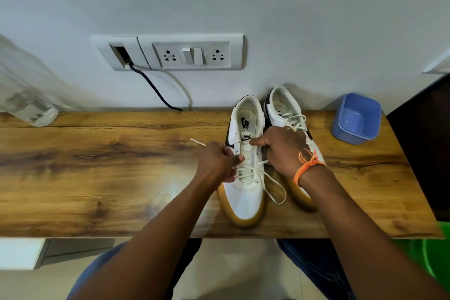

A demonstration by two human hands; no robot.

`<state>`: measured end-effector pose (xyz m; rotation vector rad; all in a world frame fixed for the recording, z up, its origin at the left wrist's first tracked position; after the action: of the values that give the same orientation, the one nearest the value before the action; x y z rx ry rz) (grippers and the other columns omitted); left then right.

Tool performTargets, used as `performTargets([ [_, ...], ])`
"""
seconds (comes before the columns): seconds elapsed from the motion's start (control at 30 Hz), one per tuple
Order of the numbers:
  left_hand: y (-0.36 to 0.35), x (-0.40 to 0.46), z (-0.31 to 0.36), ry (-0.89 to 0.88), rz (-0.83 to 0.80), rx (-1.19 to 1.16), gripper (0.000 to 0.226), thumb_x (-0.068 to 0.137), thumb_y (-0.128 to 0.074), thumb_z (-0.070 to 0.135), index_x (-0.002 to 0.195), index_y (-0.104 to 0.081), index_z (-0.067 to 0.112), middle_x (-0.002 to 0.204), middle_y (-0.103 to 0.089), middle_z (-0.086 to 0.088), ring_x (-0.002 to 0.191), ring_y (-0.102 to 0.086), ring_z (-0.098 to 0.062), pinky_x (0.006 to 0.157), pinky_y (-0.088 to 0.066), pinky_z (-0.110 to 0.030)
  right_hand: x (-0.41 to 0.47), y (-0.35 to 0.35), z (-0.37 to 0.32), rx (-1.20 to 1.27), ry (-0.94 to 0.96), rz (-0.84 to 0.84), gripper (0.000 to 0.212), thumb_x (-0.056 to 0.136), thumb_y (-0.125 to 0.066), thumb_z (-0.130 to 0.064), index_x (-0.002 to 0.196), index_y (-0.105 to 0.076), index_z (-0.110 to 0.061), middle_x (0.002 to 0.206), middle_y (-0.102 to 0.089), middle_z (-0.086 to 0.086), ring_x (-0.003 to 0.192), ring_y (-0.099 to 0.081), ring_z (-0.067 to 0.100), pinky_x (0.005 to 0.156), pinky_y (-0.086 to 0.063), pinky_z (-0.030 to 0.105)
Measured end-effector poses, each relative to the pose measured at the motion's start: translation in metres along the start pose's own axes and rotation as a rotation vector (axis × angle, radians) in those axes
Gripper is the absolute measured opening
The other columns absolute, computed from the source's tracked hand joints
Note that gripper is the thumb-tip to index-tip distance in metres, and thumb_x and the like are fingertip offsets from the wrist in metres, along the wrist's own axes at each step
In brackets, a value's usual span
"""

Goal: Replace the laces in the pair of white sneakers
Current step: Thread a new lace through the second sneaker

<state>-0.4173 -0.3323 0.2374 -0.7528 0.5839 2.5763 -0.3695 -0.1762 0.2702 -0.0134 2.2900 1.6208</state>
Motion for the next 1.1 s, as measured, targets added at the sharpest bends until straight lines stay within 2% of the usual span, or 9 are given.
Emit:
performTargets([
  [0.17, 0.014, 0.004, 0.006, 0.046, -0.034, -0.094, 0.021, 0.086, -0.074, 0.009, 0.074, -0.057, 0.007, 0.062, -0.064, -0.005, 0.054, -0.060, -0.017, 0.047, -0.052, -0.025, -0.002, 0.002, 0.002, 0.008, 0.013, 0.001, 0.051, 0.093, -0.047, -0.007, 0.125, -0.062, -0.043, 0.125, -0.060, -0.005, 0.122, -0.049, 0.029, 0.102, -0.033, 0.047],
  [0.27, 0.041, 0.016, 0.019, -0.068, 0.149, -0.229, 0.017, 0.088, -0.072, 0.008, 0.075, -0.061, 0.005, 0.059, -0.060, -0.005, 0.050, -0.054, -0.016, 0.044, -0.044, -0.022, -0.002, 0.002, 0.003, 0.017, 0.014, -0.007, 0.051, 0.093, -0.047, -0.006, 0.126, -0.062, -0.042, 0.127, -0.059, -0.005, 0.125, -0.047, 0.028, 0.104, -0.031, 0.046],
  [0.43, 0.083, 0.027, 0.030, -0.213, 0.476, -0.293, 0.021, 0.089, -0.073, 0.021, 0.074, -0.062, 0.010, 0.068, -0.060, -0.005, 0.055, -0.057, -0.013, 0.048, -0.048, -0.022, -0.002, -0.001, 0.003, 0.021, 0.008, -0.017, 0.052, 0.093, -0.047, -0.006, 0.127, -0.061, -0.042, 0.127, -0.057, -0.004, 0.125, -0.047, 0.028, 0.104, -0.031, 0.047],
  [0.53, 0.083, 0.027, 0.019, -0.122, 0.323, 0.001, 0.035, 0.090, -0.070, 0.035, 0.084, -0.064, 0.001, 0.080, -0.067, -0.014, 0.062, -0.065, -0.022, 0.054, -0.056, -0.029, 0.000, -0.002, 0.003, 0.031, 0.007, -0.022, 0.051, 0.093, -0.047, -0.005, 0.127, -0.061, -0.041, 0.127, -0.056, -0.004, 0.125, -0.048, 0.027, 0.103, -0.033, 0.046],
  [0.63, 0.064, 0.024, 0.009, 0.102, 0.110, 0.369, 0.050, 0.089, -0.068, 0.046, 0.086, -0.065, -0.004, 0.078, -0.071, -0.016, 0.062, -0.070, -0.028, 0.059, -0.061, -0.035, 0.001, -0.003, 0.001, 0.030, -0.003, -0.023, 0.050, 0.093, -0.048, -0.006, 0.126, -0.062, -0.040, 0.127, -0.056, -0.003, 0.125, -0.047, 0.027, 0.099, -0.034, 0.044],
  [0.7, 0.045, 0.016, 0.010, 0.197, -0.046, 0.345, 0.042, 0.090, -0.070, 0.040, 0.083, -0.064, -0.001, 0.076, -0.068, -0.009, 0.056, -0.063, -0.023, 0.052, -0.055, -0.027, 0.003, -0.004, -0.001, 0.034, 0.000, -0.013, 0.048, 0.093, -0.048, -0.007, 0.125, -0.064, -0.040, 0.127, -0.056, -0.002, 0.124, -0.049, 0.027, 0.098, -0.037, 0.044],
  [0.77, 0.028, 0.013, 0.012, 0.145, -0.109, 0.298, 0.038, 0.088, -0.072, 0.037, 0.087, -0.066, 0.000, 0.080, -0.071, -0.009, 0.061, -0.065, -0.022, 0.052, -0.055, -0.027, 0.004, -0.006, -0.002, 0.036, 0.004, -0.008, 0.047, 0.093, -0.048, -0.007, 0.124, -0.064, -0.039, 0.128, -0.056, 0.000, 0.122, -0.051, 0.029, 0.097, -0.039, 0.045],
  [0.9, 0.015, 0.018, 0.012, 0.074, -0.106, 0.098, 0.020, 0.085, -0.076, 0.015, 0.084, -0.061, 0.001, 0.081, -0.070, -0.012, 0.063, -0.065, -0.022, 0.054, -0.060, -0.033, 0.005, -0.008, -0.002, 0.018, 0.004, -0.005, 0.047, 0.094, -0.047, -0.007, 0.124, -0.064, -0.039, 0.127, -0.055, 0.001, 0.121, -0.052, 0.030, 0.095, -0.039, 0.044],
  [1.1, 0.040, 0.024, 0.014, 0.079, -0.053, 0.066, 0.021, 0.086, -0.076, 0.017, 0.082, -0.065, 0.000, 0.080, -0.071, -0.015, 0.062, -0.067, -0.022, 0.048, -0.055, -0.029, 0.004, -0.009, -0.001, -0.013, 0.024, 0.020, 0.045, 0.094, -0.049, -0.010, 0.125, -0.063, -0.040, 0.124, -0.056, 0.000, 0.120, -0.051, 0.028, 0.095, -0.039, 0.045],
])
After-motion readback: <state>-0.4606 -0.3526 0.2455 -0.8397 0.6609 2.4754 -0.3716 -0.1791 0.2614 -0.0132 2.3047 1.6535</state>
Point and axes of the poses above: each hand's wrist, its own x-axis towards the middle knuckle, its own y-axis out of the back of the hand, z = x × y, the point moved 1 cm from there along x, towards the middle knuckle
